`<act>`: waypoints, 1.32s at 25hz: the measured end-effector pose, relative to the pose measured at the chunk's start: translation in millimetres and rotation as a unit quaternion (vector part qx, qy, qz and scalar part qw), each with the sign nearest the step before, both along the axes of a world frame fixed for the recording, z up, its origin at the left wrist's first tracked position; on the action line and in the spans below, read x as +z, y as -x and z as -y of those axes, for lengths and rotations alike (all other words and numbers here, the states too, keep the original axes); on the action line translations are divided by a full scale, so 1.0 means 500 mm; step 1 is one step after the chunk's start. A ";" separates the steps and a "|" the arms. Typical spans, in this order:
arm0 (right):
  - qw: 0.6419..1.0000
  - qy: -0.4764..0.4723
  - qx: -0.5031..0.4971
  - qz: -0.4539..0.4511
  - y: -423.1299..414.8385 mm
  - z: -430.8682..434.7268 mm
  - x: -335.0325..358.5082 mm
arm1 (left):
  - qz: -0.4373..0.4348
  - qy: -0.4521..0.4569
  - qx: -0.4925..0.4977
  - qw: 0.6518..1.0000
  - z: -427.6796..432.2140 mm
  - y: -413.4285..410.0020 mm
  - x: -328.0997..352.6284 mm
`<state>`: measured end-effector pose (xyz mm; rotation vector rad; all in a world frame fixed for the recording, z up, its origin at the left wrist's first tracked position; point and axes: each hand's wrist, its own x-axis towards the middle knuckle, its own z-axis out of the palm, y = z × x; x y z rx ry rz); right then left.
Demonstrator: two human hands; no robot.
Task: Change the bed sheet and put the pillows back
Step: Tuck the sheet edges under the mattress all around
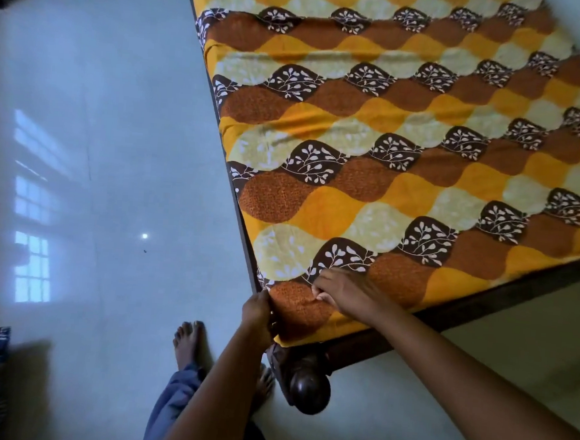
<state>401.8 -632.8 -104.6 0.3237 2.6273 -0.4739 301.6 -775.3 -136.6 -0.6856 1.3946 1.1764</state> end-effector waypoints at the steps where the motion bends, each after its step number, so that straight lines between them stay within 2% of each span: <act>1: 1.000 -0.001 0.013 0.006 -0.001 -0.002 0.005 | -0.009 -0.005 -0.001 1.000 0.001 -0.001 -0.002; 3: 0.999 -0.005 0.046 0.021 -0.011 0.004 0.010 | -0.072 0.011 -0.056 0.996 0.021 -0.002 -0.022; 5: 0.998 0.012 0.052 0.035 -0.036 0.020 0.004 | -0.141 0.047 -0.180 0.972 0.058 -0.022 -0.043; 7: 0.999 0.041 0.010 0.018 -0.066 0.036 -0.011 | -0.147 0.049 -0.240 0.958 0.090 -0.051 -0.050; 11: 0.986 0.093 -0.131 -0.052 -0.109 0.006 0.004 | -0.130 0.047 -0.173 0.975 0.090 -0.039 -0.034; 16: 0.997 0.006 -0.072 -0.029 -0.155 -0.066 0.016 | -0.146 0.038 -0.140 0.979 0.054 -0.023 -0.020; 19: 0.997 -0.004 -0.066 -0.035 -0.141 -0.073 0.016 | -0.157 0.031 -0.112 0.981 0.031 -0.034 -0.021; 24: 0.995 0.044 -0.090 0.020 -0.158 -0.072 0.016 | -0.197 0.057 -0.191 0.960 0.065 -0.032 -0.054; 26: 0.991 0.047 -0.121 0.004 -0.163 -0.060 0.008 | -0.205 0.058 -0.216 0.953 0.063 -0.017 -0.042; 28: 0.984 0.054 -0.165 -0.030 -0.171 -0.055 0.009 | -0.274 0.085 -0.257 0.923 0.058 -0.001 -0.012; 30: 0.968 0.077 -0.228 -0.072 -0.186 -0.053 0.016 | -0.382 0.111 -0.333 0.855 0.054 0.001 0.024; 31: 0.958 0.080 -0.259 -0.090 -0.195 -0.055 0.020 | -0.432 0.101 -0.369 0.817 0.046 -0.005 0.047; 33: 0.951 0.044 -0.285 -0.111 -0.214 -0.071 0.026 | -0.492 0.029 -0.415 0.764 0.010 -0.025 0.082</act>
